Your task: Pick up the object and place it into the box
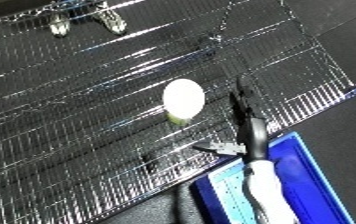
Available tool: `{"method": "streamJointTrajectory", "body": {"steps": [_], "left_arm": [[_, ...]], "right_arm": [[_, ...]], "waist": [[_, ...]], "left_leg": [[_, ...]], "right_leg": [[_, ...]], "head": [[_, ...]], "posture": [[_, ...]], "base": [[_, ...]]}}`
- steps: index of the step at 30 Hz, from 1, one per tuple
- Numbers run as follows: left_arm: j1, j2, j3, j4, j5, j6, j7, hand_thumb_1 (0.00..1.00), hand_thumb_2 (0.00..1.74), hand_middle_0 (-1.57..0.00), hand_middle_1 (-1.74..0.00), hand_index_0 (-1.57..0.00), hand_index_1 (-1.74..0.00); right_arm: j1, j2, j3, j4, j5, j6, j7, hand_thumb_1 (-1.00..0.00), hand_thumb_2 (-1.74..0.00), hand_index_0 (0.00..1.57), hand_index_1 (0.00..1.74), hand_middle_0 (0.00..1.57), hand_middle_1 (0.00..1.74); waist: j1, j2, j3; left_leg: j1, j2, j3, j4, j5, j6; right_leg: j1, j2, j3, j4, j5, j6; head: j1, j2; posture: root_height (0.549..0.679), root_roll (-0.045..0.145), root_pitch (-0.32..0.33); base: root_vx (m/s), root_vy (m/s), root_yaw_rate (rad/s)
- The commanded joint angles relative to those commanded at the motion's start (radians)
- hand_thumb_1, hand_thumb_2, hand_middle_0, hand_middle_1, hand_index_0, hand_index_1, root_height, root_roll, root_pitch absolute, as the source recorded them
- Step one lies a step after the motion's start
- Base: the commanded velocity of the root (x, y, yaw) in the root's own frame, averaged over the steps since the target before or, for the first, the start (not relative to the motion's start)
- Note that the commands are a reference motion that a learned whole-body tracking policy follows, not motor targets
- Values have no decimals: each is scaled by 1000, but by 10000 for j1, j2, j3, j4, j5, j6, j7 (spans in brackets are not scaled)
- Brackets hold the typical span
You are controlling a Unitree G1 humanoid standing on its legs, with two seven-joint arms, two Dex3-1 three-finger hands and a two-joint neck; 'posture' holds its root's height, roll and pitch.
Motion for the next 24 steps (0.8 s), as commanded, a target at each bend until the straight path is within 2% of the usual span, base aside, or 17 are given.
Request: {"method": "streamJointTrajectory", "body": {"steps": [12, 23, 24], "left_arm": [[-512, 139, -288, -167, -215, 43, 503, 1000, 1740, -1570, -1740, -1570, -1740], [-772, 94, -209, -435, -705, -93, 638, 1000, 1740, -1570, -1740, -1570, -1740], [-801, 89, -204, -440, -697, -79, 640, 1000, 1740, -1570, -1740, -1570, -1740]], "right_arm": [[-1579, -258, 693, 1155, 69, 94, 108, 0, 0, 0, 0, 0, 0], [-2618, -338, 1028, 1967, 331, -43, -24, -550, -957, 864, 957, 864, 957], [-2678, -337, 1030, 2021, 345, -33, -34, -550, -957, 864, 957, 864, 957]], "waist": [[303, 212, 0], [538, 321, 0], [545, 317, 0]], "left_leg": [[-705, -117, -50, 53, -9, 73], [-954, -225, -128, -41, 2, 139], [-957, -232, -135, -68, 11, 145]], "right_leg": [[-763, 5, -92, 223, 0, 13], [-1052, 9, -188, 282, -13, -21], [-1057, 13, -195, 265, -3, -21]], "head": [[472, 1003], [638, 1358], [643, 1362]], "posture": [[624, 80, 113], [621, 74, 136], [622, 73, 138]], "base": [[-28, -1, 46], [-29, 3, 48], [-38, 2, 20]]}}
